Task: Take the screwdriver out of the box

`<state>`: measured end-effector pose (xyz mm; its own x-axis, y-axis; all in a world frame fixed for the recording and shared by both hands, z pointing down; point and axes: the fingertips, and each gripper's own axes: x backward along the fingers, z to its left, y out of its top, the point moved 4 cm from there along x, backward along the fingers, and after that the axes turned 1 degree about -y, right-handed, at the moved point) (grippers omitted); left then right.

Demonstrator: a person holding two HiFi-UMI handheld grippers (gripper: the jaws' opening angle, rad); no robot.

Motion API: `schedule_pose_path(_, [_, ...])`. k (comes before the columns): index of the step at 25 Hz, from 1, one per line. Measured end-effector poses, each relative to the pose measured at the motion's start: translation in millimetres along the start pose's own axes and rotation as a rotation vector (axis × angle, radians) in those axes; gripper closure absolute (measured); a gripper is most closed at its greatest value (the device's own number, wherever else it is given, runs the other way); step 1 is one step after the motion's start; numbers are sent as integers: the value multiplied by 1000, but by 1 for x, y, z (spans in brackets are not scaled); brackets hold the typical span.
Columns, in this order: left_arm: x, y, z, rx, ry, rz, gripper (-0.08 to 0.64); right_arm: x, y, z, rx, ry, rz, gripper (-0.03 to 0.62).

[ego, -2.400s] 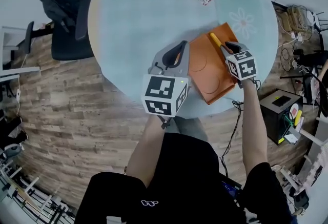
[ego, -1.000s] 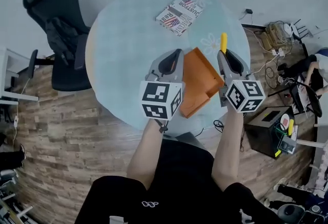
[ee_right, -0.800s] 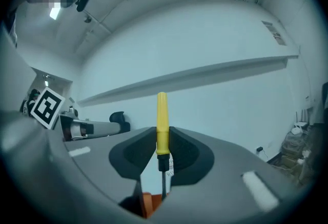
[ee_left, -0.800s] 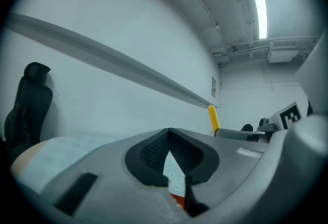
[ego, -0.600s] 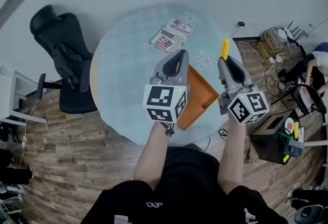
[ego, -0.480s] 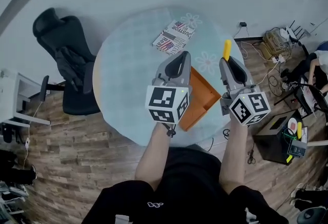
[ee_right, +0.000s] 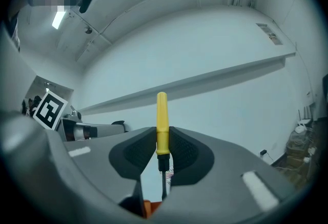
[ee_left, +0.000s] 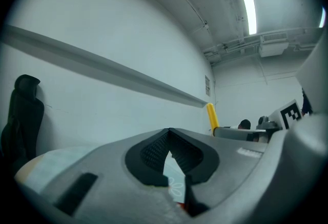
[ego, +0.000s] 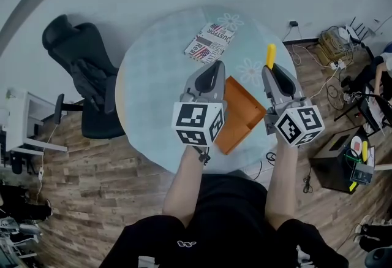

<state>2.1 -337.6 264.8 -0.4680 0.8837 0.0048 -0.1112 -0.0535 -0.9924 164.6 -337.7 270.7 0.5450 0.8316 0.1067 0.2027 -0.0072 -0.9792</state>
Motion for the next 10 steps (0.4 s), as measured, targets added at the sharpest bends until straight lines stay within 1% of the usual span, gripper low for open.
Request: schedule_pose_path(10, [0, -8, 4, 7, 8, 16, 557, 2, -3, -3, -1, 6, 8, 503])
